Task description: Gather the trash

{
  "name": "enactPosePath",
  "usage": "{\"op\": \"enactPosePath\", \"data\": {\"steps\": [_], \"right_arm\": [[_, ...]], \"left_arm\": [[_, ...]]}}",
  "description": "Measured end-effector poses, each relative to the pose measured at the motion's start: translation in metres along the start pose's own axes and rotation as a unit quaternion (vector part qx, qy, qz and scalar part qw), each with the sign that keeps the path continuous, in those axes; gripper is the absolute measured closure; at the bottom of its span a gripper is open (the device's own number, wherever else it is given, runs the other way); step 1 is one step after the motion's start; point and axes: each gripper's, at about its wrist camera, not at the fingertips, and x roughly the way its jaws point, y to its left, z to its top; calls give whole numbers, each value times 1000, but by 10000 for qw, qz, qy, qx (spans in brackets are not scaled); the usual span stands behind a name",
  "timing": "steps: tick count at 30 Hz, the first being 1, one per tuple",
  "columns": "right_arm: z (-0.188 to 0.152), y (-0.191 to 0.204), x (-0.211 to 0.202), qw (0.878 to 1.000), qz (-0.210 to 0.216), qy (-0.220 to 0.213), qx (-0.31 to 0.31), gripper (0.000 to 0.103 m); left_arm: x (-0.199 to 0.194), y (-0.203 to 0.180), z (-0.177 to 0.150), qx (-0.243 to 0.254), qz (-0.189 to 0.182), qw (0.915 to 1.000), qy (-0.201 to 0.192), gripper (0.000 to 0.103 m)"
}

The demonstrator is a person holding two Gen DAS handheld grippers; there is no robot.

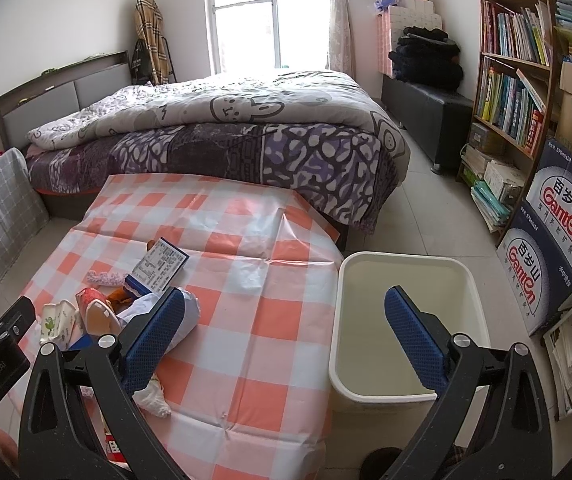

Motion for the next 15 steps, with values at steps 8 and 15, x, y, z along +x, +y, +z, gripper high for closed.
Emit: {"op": "enactPosePath", "data": {"steps": [8, 15], "right_arm": [[-1, 0, 0, 10000, 4, 3, -5, 7], [-2, -1, 0, 10000, 8, 4, 0, 7]], "left_arm": [[1, 1, -1, 2, 6, 10000, 4, 6], [1, 2, -2, 1, 6, 10000, 8, 6]]}}
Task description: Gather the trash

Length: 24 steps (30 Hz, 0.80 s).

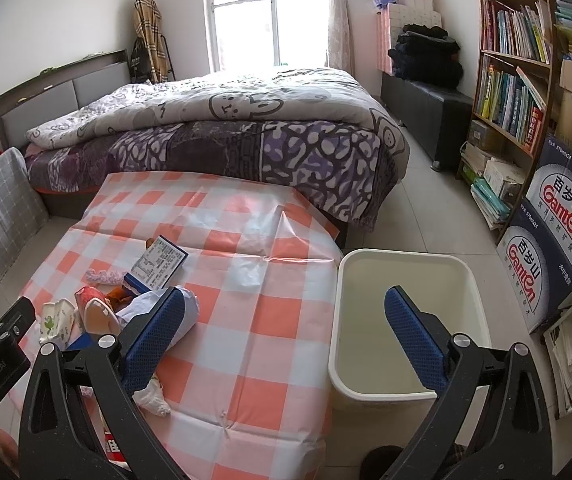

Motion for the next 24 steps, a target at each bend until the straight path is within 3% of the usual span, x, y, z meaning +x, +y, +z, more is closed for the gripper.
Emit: {"op": "enactPosePath", "data": {"steps": [8, 20, 24], "right_arm": [[-4, 1, 1, 10000, -11, 27, -37, 7], [-6, 13, 5, 9996, -4, 195, -185, 7], [-4, 16, 10, 9989, 101, 423, -188, 7]], "left_arm": [[6, 7, -5, -38, 45, 10000, 14, 6], [12, 36, -6, -352, 321, 9983, 333, 6], [18, 51, 2, -648, 117, 9952, 723, 6]]}}
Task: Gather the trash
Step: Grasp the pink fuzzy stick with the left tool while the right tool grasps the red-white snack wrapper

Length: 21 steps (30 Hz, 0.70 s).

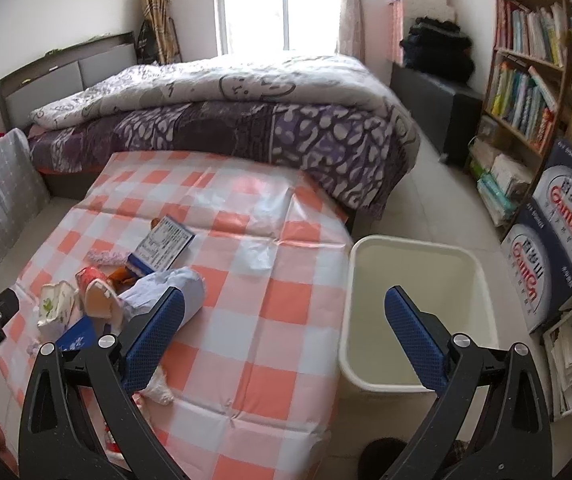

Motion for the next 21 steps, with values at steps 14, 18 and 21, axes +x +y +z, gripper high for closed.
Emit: {"op": "enactPosePath", "data": {"steps": [14, 18, 21], "right_arm": [[27, 7, 52, 9762, 1290, 1625, 630, 7], [13, 16, 67, 9796, 927, 1767, 253, 7], [12, 26, 62, 9844, 794, 1568, -110, 7]], "left_arm": [[89, 93, 15, -1974, -599, 9452, 2530, 6], [109, 92, -7, -2351, -767, 9251, 2882, 6], [115, 90, -9, -2506, -824, 9215, 2852, 11]]}}
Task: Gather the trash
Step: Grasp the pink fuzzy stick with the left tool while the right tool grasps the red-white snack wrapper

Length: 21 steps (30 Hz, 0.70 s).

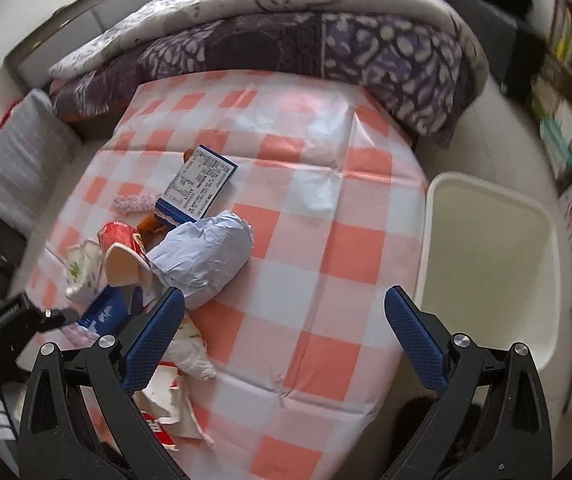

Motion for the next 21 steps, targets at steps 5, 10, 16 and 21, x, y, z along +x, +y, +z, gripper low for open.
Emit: {"op": "enactPosePath", "data": {"steps": [5, 10, 16, 21], "right_arm": [[-3, 5, -2, 9999, 145, 42, -35, 7], [-22, 22, 5, 9988, 282, 260, -306, 7], [-51, 53, 11, 9931, 658, 628, -737, 7], [-70, 79, 19, 9851, 768, 825, -1299, 7]], "left_arm": [[2, -2, 9, 6, 90, 9997, -217, 25], [20, 10, 16, -79, 145, 9998, 74, 52], [4, 9, 14, 289, -46, 9996, -18, 71], [-13, -3, 8, 633, -177, 9976, -208, 72]]}}
